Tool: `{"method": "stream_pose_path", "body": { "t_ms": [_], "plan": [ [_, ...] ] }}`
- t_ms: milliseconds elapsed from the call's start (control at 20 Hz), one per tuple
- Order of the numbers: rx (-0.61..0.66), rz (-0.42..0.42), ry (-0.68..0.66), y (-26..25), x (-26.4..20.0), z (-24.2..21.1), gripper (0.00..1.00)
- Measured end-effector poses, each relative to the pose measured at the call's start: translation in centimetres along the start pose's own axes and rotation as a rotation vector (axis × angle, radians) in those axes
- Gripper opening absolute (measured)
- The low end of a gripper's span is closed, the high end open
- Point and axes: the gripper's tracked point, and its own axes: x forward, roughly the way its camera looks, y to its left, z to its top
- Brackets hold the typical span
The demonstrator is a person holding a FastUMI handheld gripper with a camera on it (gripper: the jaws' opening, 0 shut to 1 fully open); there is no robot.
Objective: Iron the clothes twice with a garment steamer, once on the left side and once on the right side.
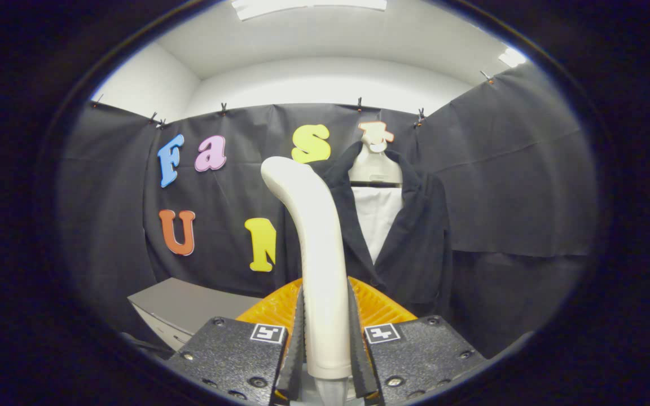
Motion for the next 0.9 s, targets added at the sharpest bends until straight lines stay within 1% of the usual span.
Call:
{"method": "stream_pose_path", "body": {
  "t_ms": [250, 450, 600, 800, 900],
  "plan": [
    [0.022, -0.035, 0.001, -2.2, 4.4, 1.4, 0.38],
    [-0.004, -0.069, 0.016, -2.7, 7.4, 0.9, 0.38],
    [-0.033, -0.077, 0.033, -2.2, 8.5, -0.3, 0.38],
    [-0.095, -0.108, 0.041, -2.6, 8.9, -2.1, 0.38],
    [-0.105, -0.115, 0.059, -2.8, 9.0, -3.0, 0.38]
  ]
}}
